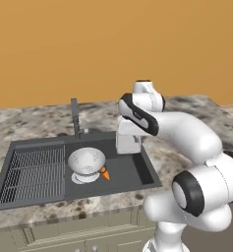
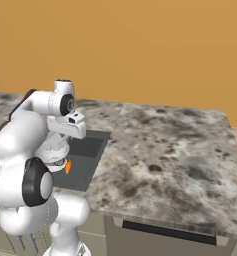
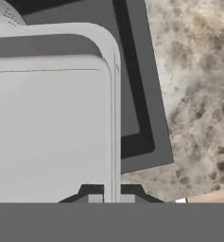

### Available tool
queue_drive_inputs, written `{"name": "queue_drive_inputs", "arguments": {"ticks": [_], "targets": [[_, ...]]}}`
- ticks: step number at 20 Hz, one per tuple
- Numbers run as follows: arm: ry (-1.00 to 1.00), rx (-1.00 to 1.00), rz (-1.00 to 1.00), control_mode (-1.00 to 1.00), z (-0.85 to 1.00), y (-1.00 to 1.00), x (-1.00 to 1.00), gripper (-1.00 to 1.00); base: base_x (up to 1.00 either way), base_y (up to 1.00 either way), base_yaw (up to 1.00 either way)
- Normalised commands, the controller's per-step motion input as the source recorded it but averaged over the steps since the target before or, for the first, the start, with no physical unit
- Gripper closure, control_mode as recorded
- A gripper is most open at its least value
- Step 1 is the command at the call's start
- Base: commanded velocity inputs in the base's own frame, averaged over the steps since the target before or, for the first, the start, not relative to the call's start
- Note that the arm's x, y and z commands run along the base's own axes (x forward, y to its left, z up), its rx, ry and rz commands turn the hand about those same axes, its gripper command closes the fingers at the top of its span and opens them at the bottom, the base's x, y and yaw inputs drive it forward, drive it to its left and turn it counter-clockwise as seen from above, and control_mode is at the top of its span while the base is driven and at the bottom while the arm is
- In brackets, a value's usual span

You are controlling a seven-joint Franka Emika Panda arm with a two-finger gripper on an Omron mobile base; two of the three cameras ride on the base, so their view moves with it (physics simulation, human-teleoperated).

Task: Pick the tupperware and colander and place them in the sink. Then turn on the water.

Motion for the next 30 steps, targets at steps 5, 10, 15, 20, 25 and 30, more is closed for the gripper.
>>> {"name": "queue_drive_inputs", "arguments": {"ticks": [5,10,15,20,25,30], "targets": [[0.01,0.00,0.00,-1.00,-0.45,0.37,0.01,1.00,0.00,0.00,0.00],[0.00,0.00,0.00,-1.00,-0.48,0.21,0.12,1.00,0.00,0.00,0.00],[0.00,0.00,0.00,-1.00,-0.45,0.11,0.19,1.00,0.00,0.00,0.00],[0.00,0.00,0.00,-1.00,-0.39,0.00,0.22,1.00,0.00,0.00,0.00],[0.00,0.00,0.00,-1.00,-0.37,0.00,0.15,1.00,0.00,0.00,0.00],[0.00,0.00,0.00,-1.00,-0.40,0.00,0.09,1.00,0.00,0.00,0.00]]}}
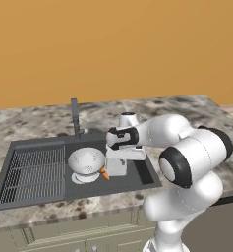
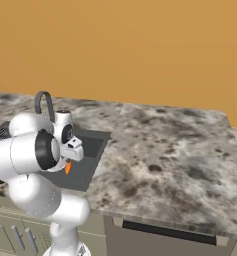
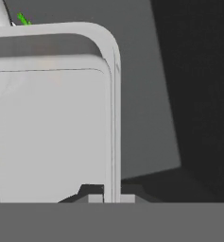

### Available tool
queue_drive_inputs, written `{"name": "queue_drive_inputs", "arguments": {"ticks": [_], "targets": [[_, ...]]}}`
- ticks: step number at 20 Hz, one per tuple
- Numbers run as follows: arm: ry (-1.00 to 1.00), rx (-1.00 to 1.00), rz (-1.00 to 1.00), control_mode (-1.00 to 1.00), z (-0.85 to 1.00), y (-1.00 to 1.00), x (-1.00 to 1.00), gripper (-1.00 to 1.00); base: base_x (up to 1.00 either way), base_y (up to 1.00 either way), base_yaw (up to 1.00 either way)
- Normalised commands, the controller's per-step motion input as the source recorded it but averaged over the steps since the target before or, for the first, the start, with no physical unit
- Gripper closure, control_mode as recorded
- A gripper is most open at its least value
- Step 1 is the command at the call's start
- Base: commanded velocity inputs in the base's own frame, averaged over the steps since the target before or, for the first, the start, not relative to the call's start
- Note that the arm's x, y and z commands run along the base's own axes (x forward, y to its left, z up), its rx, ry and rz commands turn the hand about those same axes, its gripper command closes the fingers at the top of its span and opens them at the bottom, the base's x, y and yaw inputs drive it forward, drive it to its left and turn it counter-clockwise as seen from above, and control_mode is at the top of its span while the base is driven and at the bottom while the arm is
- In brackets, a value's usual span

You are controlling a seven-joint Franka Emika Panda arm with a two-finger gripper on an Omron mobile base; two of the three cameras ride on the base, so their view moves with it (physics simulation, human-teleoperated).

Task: Pick the tupperware and colander and place them in the sink. Then turn on the water.

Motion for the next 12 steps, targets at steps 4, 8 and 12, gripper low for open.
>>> {"name": "queue_drive_inputs", "arguments": {"ticks": [4,8,12], "targets": [[0.00,0.00,0.00,-1.00,-0.28,0.00,0.00,1.00,0.00,0.00,0.00],[0.00,0.00,-0.02,-1.00,-0.26,0.00,0.05,1.00,0.00,0.00,0.00],[0.00,0.00,-0.05,-1.00,-0.24,0.00,0.04,1.00,0.00,0.00,0.00]]}}
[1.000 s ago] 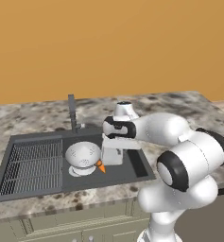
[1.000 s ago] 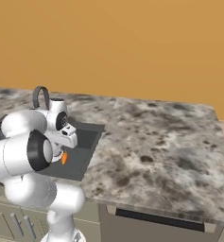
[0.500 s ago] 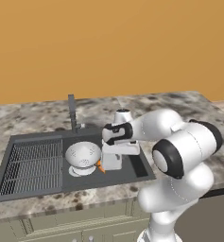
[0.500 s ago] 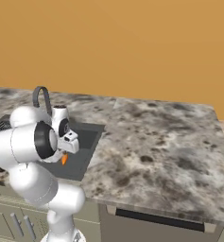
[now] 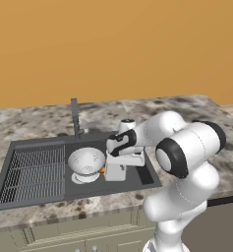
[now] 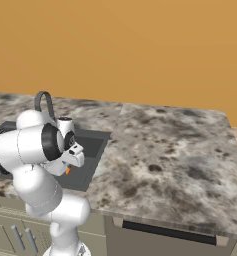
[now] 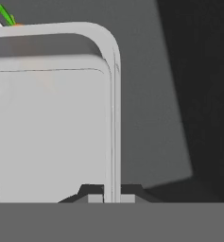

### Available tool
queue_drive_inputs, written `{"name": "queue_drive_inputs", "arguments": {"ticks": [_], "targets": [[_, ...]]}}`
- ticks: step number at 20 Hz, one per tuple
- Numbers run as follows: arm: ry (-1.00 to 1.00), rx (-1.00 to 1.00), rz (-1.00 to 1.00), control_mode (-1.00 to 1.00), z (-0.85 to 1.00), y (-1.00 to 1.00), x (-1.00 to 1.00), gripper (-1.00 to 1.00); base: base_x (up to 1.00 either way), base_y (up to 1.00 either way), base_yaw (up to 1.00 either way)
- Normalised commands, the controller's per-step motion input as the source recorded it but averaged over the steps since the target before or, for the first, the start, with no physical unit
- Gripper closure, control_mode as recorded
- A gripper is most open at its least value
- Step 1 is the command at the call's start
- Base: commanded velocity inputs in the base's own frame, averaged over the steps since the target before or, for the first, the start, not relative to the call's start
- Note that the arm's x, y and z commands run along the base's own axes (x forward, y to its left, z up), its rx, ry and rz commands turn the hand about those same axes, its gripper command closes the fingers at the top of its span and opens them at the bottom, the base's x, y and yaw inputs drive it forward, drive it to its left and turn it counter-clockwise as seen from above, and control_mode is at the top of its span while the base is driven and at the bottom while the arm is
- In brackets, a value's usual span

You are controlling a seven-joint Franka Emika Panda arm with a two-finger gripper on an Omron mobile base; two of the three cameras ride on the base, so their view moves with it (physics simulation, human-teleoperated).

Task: Pick the tupperware and colander and place them in the sink. Then turn on the water.

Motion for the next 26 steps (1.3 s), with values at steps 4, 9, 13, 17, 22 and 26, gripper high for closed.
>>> {"name": "queue_drive_inputs", "arguments": {"ticks": [4,9,13,17,22,26], "targets": [[0.00,0.00,-0.08,-1.00,-0.36,0.00,0.06,1.00,0.00,0.00,0.00],[0.00,0.00,-0.08,-1.00,-0.35,0.00,0.08,1.00,0.00,0.00,0.00],[0.00,0.00,-0.08,-1.00,-0.34,0.00,0.09,1.00,0.00,0.00,0.00],[0.00,0.00,-0.07,-1.00,-0.33,0.00,0.08,1.00,0.00,0.00,0.00],[0.00,0.00,-0.07,-1.00,-0.29,0.00,0.17,1.00,0.00,0.00,0.00],[0.00,0.00,-0.06,-1.00,-0.26,0.00,0.22,1.00,0.00,0.00,0.00]]}}
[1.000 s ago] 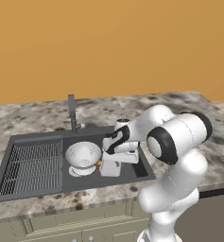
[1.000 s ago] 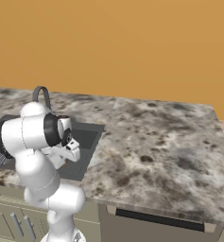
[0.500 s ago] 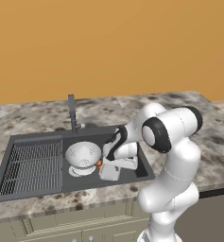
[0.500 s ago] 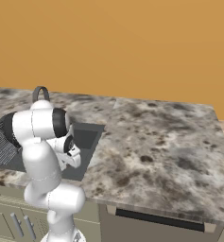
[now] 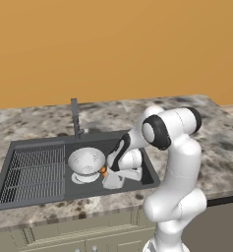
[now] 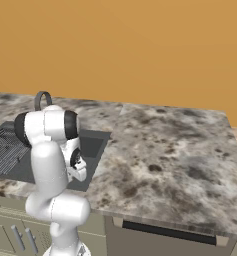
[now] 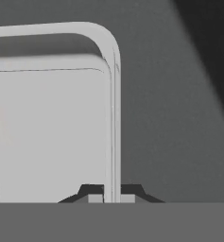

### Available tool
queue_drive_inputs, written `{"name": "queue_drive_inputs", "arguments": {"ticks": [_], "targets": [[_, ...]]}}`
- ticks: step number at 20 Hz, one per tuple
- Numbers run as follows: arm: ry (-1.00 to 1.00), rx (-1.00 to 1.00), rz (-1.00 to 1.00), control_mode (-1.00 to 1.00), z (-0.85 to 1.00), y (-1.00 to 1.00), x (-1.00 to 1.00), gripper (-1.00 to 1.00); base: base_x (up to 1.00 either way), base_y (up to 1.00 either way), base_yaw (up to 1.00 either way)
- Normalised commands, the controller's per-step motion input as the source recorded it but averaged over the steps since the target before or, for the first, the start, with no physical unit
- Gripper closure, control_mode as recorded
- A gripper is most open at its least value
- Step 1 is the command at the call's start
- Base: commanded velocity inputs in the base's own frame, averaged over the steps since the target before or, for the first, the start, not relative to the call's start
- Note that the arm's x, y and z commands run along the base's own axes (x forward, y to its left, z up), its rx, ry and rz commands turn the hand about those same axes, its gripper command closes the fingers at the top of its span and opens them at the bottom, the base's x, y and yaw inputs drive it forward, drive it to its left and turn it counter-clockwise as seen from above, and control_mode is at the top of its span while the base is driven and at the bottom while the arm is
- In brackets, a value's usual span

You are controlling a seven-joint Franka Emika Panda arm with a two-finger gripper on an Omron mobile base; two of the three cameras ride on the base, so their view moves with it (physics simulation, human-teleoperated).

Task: Pick the tupperware and colander and place them in the sink. Then turn on the water.

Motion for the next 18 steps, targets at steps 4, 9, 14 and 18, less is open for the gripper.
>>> {"name": "queue_drive_inputs", "arguments": {"ticks": [4,9,14,18], "targets": [[0.00,0.00,-0.04,-1.00,-0.19,0.00,0.17,1.00,0.00,0.00,0.00],[0.00,0.00,-0.01,-1.00,-0.20,0.00,0.13,1.00,0.00,0.00,0.00],[0.00,0.00,-0.01,-1.00,-0.22,0.03,0.15,1.00,0.00,0.00,0.00],[0.00,-0.01,-0.01,-1.00,-0.25,0.11,0.13,1.00,0.00,0.00,0.00]]}}
